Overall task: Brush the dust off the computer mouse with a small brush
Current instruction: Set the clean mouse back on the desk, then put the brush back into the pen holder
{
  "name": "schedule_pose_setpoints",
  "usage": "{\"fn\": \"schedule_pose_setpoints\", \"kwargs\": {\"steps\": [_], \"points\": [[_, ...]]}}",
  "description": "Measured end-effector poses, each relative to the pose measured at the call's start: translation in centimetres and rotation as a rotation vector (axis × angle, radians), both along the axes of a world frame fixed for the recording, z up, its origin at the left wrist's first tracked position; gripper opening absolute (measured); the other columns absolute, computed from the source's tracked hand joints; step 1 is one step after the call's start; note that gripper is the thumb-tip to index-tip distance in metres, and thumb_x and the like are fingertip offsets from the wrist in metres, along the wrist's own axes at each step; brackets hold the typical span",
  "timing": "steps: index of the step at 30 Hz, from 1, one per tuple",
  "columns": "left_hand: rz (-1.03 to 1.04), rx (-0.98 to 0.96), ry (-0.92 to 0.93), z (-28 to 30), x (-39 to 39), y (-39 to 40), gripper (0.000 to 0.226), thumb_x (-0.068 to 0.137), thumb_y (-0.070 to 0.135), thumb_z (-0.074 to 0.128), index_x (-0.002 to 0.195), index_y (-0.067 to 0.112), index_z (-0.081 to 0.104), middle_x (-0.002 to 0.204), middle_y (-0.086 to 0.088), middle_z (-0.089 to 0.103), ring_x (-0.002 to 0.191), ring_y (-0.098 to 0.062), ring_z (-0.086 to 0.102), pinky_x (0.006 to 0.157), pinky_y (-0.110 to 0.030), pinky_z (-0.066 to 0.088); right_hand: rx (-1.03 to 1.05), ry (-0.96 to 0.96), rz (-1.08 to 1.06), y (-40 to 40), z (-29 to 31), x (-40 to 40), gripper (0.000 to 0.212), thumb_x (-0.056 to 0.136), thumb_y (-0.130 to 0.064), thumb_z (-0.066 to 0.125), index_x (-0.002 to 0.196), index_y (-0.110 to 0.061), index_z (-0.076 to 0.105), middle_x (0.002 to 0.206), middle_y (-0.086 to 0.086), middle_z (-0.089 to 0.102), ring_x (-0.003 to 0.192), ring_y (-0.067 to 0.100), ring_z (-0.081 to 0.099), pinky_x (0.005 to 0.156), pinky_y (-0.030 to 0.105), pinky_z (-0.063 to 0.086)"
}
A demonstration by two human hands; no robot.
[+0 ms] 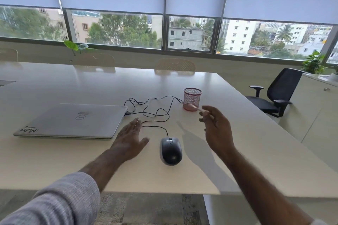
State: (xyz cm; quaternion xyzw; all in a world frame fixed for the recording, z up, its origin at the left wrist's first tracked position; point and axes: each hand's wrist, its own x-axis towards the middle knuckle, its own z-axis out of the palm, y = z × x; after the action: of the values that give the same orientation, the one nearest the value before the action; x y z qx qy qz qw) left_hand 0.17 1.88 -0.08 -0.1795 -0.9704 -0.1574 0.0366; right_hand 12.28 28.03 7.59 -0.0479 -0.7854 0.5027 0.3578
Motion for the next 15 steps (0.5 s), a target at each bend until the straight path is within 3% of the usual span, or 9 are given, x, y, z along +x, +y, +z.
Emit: {"fn": "schedule_pose_setpoints", "kwargs": {"steps": [4, 8, 12, 15], "points": [[0.020, -0.076, -0.088, -0.7, -0.8, 0.4, 0.090, 0.103, 0.069, 0.030, 0.168, 0.015, -0.001, 0.178, -0.002, -0.006, 0.164, -0.015, -0.004, 0.131, -0.033, -0.002, 0.168, -0.021, -0.083, 1.6, 1.5, -3.2, 0.024, 0.103, -0.011, 0.055, 0.123, -0.011, 0.066, 0.108, 0.012, 0.078, 0.097, 0.032, 0.073, 0.086, 0.039, 0.055], [0.013, -0.119, -0.117, -0.9, -1.3, 0.5, 0.092, 0.101, 0.074, 0.023, 0.168, 0.016, -0.002, 0.178, -0.002, -0.006, 0.164, -0.015, -0.005, 0.133, -0.034, -0.002, 0.246, -0.045, -0.139, 2.9, 2.8, -6.5, 0.021, 0.103, -0.015, 0.055, 0.120, -0.009, 0.065, 0.106, 0.016, 0.076, 0.097, 0.035, 0.070, 0.075, 0.029, 0.044], [0.012, -0.110, -0.110, -1.2, -1.5, 0.4, 0.092, 0.100, 0.074, 0.024, 0.168, 0.017, -0.002, 0.178, -0.001, -0.007, 0.164, -0.014, -0.005, 0.133, -0.034, -0.002, 0.281, -0.080, -0.182, 4.1, 4.0, -9.8, 0.020, 0.103, -0.016, 0.054, 0.118, -0.006, 0.064, 0.113, 0.019, 0.075, 0.107, 0.036, 0.068, 0.080, 0.031, 0.045], [0.015, -0.112, -0.109, -1.3, -1.6, 0.4, 0.092, 0.100, 0.074, 0.024, 0.167, 0.017, -0.004, 0.177, 0.001, -0.008, 0.164, -0.013, -0.006, 0.133, -0.033, -0.003, 0.296, -0.108, -0.208, 4.8, 4.8, -12.2, 0.014, 0.103, -0.017, 0.053, 0.110, -0.006, 0.060, 0.108, 0.019, 0.074, 0.102, 0.037, 0.067, 0.080, 0.038, 0.049]]}}
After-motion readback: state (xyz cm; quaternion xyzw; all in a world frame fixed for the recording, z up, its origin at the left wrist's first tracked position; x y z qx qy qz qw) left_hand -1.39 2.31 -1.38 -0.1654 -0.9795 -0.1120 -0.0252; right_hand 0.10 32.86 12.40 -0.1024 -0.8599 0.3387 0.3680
